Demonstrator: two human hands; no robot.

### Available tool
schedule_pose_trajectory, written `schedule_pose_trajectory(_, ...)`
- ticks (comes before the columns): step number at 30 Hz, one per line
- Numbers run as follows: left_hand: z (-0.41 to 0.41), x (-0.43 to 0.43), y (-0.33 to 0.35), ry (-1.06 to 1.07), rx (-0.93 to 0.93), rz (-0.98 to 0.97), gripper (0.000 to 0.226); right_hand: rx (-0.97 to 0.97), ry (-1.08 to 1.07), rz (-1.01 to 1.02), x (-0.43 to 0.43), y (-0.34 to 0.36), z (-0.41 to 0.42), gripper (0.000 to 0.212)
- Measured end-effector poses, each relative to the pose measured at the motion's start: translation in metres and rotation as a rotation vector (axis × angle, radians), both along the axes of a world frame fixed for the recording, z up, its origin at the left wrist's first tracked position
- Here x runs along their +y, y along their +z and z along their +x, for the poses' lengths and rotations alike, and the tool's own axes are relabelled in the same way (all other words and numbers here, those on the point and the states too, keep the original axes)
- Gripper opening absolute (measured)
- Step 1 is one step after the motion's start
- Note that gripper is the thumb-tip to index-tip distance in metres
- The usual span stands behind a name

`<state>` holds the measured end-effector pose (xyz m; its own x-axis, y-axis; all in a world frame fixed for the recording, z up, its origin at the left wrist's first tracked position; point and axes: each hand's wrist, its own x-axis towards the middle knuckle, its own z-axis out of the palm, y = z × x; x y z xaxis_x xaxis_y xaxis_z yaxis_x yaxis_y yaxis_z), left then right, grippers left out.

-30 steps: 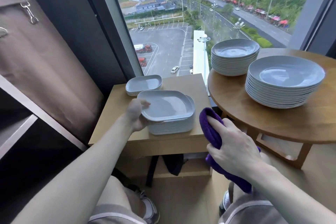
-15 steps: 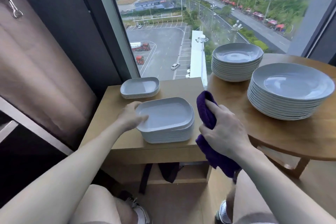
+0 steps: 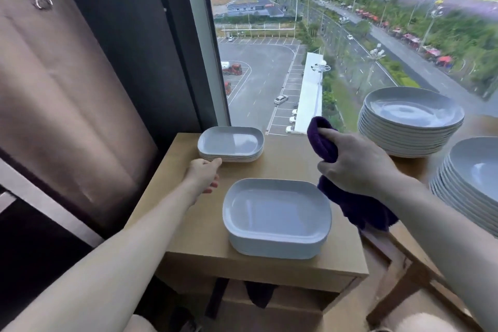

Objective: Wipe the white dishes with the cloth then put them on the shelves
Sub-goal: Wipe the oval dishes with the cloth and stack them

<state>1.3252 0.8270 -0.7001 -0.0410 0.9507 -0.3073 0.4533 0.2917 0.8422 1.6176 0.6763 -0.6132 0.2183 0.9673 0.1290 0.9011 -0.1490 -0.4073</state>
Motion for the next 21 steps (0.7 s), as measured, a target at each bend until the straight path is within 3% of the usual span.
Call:
schedule_pose_trajectory(7,0.017,0.065,-0.025,0.294,-0.246,-0.169,0.04,-0.162,0.07,-0.083,0.066,-0.004,0.002,0.056)
schedule_pose_trajectory(13,0.026,0.077,-0.043,0.322,-0.28,-0.194,0.029,-0.284,0.154,-0.19,0.094,-0.029,-0.004,0.044)
schedule_pose_trajectory(21,0.028,0.075,-0.025,0.322,-0.35,-0.203,0.014,-0.123,0.127,-0.208,0.088,-0.049,-0.007,0.054)
